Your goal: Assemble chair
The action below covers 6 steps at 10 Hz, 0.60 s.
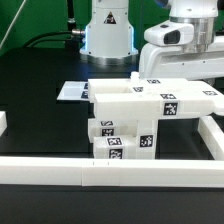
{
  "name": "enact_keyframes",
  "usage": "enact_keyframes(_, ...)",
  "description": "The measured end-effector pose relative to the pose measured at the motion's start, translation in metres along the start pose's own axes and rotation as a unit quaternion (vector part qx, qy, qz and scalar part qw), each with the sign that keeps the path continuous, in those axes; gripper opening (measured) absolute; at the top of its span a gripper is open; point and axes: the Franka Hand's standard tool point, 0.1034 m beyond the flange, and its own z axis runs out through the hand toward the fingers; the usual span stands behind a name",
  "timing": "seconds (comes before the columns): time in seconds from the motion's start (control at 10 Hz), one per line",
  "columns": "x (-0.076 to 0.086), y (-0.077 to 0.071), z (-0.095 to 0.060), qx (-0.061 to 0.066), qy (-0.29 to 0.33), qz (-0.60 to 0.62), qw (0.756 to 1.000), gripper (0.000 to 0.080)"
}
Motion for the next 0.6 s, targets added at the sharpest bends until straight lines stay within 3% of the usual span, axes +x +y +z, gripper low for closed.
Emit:
enact_keyframes(0.3,-0.0016,0.0018,0.0026,-0.001,-0.003,0.002,1.0,0.0648)
enact_keyframes(0.4,-0.0021,0.0018,0.0033,-0.001,-0.004,0.002,1.0,0.0556)
enact_keyframes(0.5,-0.0029,0.002,0.0042,-0.001,-0.005,0.002,1.0,0.0556)
enact_keyframes(0.6,-0.0037,0.0021,0.0053,-0.001,-0.006,0.002,1.0,0.0373)
